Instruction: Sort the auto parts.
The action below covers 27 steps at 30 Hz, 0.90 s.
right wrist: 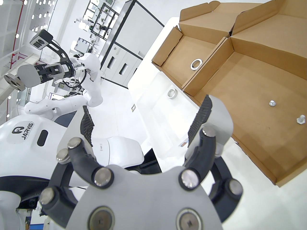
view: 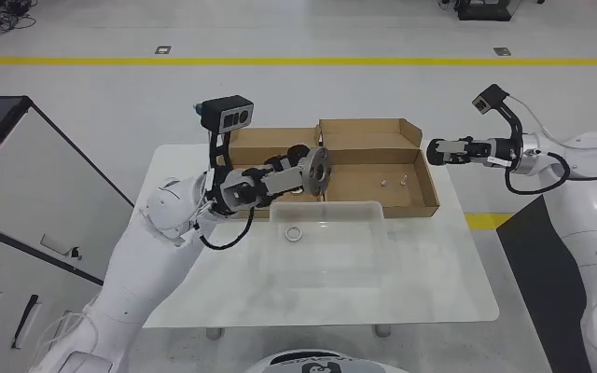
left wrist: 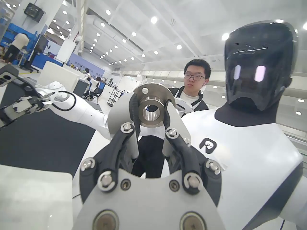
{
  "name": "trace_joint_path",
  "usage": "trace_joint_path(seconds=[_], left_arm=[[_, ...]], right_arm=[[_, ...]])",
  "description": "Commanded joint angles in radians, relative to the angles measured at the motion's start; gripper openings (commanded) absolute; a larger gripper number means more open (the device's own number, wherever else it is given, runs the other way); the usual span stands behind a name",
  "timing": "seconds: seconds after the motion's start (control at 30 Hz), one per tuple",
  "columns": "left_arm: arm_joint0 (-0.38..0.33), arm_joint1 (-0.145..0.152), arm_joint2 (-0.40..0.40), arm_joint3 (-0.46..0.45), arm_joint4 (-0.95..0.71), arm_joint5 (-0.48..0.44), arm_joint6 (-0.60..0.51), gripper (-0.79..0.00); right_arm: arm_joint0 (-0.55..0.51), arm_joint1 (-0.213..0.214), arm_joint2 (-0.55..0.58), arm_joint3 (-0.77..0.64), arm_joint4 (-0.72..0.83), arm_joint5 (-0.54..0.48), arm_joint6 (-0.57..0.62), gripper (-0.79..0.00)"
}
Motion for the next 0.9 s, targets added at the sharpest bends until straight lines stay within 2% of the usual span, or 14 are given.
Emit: trace_joint_path(seconds=[0.0, 0.23, 0.47, 0.87], left_arm=[[-0.042, -0.008, 0.030, 0.037, 0.036, 0.023, -0.001, -0.785], [-0.147, -0.023, 0.077, 0.156, 0.160, 0.107, -0.046, -0.785], [-0.201, -0.025, 0.089, 0.255, 0.224, 0.171, -0.123, -0.785], [-0.314, -0.046, 0.135, 0.472, 0.403, 0.171, -0.100, -0.785]], right_arm=[[0.000, 0.000, 0.000, 0.000, 0.000, 0.000, 0.000, 0.000], [0.000, 0.000, 0.000, 0.000, 0.000, 0.000, 0.000, 0.000], [0.000, 0.000, 0.000, 0.000, 0.000, 0.000, 0.000, 0.000], [0.000, 0.000, 0.000, 0.000, 0.000, 0.000, 0.000, 0.000]])
